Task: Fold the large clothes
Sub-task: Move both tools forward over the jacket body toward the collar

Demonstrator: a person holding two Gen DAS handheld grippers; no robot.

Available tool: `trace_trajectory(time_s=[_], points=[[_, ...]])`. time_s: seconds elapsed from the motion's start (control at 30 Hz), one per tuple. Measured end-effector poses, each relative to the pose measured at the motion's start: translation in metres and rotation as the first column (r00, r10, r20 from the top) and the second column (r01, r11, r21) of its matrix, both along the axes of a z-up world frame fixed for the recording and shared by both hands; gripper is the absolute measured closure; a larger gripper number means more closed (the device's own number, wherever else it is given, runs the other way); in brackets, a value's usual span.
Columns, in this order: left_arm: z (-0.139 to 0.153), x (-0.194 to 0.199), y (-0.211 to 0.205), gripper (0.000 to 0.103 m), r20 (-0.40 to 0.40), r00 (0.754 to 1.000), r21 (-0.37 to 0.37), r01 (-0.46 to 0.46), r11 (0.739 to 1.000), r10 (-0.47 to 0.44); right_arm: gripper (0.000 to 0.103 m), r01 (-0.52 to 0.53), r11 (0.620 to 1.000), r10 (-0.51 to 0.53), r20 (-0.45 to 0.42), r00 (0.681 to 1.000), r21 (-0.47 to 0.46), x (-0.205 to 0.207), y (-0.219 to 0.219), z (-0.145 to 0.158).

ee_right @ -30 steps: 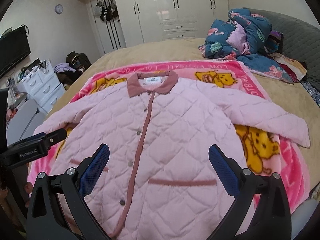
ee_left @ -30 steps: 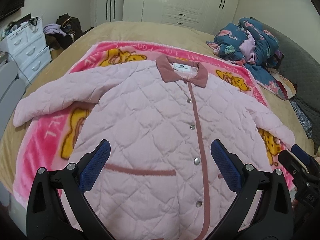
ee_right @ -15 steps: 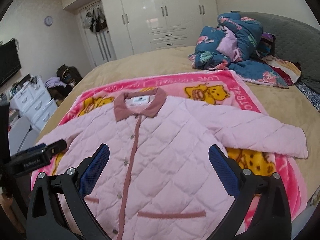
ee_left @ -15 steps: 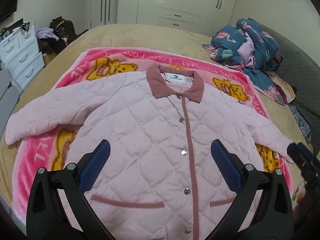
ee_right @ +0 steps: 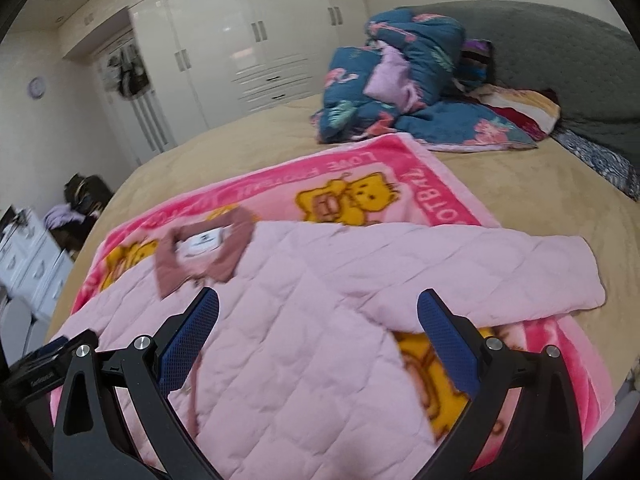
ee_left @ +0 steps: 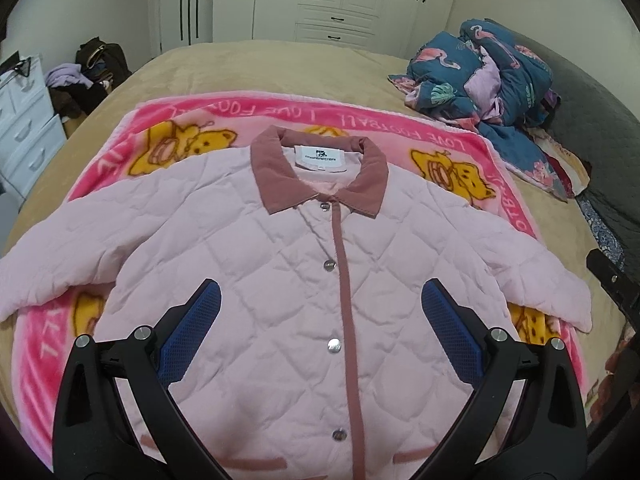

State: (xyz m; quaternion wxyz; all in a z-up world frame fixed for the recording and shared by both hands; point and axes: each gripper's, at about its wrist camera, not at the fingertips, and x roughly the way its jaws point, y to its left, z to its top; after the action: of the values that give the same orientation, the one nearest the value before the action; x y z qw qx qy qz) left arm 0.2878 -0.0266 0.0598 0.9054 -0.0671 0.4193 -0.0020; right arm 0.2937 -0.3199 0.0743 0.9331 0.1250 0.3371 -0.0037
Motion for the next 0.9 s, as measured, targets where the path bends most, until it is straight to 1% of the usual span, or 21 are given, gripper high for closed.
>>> trace_trajectory(time_s=[0.2,0.3,0.43,0.47,0.57,0.77,0.9], points=[[-0.011,0.025,-0.014,0.009,-0.018,1.000,-0.027,0.007,1.000,-0.007,0.004,0.103,0.995,-0.102,-0.016,0.995,0.010,0.017,-0.039,-0.017],[-0.018,0.035,-0.025,0.009,-0.027,1.000,-0.005,0.015,1.000,-0.015,0.004,0.157,0.988,-0.156,-0.037,0.987,0.006,0.022,-0.058,-0.031],[-0.030,0.047,-0.039,0.009,-0.054,0.998,0.006,0.034,0.999,-0.033,0.004,0.220,0.975,-0.216,-0.092,0.972,0.033,0.028,-0.087,-0.056],[-0.034,0.050,-0.042,0.009,-0.058,0.997,0.000,0.040,0.999,-0.040,0.004,0.234,0.971,-0.229,-0.103,0.968,0.041,0.030,-0.093,-0.061],[-0.043,0.057,-0.050,0.009,-0.074,0.996,0.011,0.045,0.999,-0.045,0.004,0.269,0.961,-0.260,-0.128,0.957,0.060,0.033,-0.109,-0.073],[-0.060,0.069,-0.064,0.009,-0.107,0.993,0.030,0.047,0.998,-0.043,0.004,0.342,0.935,-0.325,-0.159,0.932,0.094,0.033,-0.138,-0.089],[-0.071,0.076,-0.074,0.009,-0.126,0.991,0.025,0.055,0.998,-0.051,0.004,0.384,0.916,-0.361,-0.179,0.915,0.119,0.031,-0.155,-0.099]])
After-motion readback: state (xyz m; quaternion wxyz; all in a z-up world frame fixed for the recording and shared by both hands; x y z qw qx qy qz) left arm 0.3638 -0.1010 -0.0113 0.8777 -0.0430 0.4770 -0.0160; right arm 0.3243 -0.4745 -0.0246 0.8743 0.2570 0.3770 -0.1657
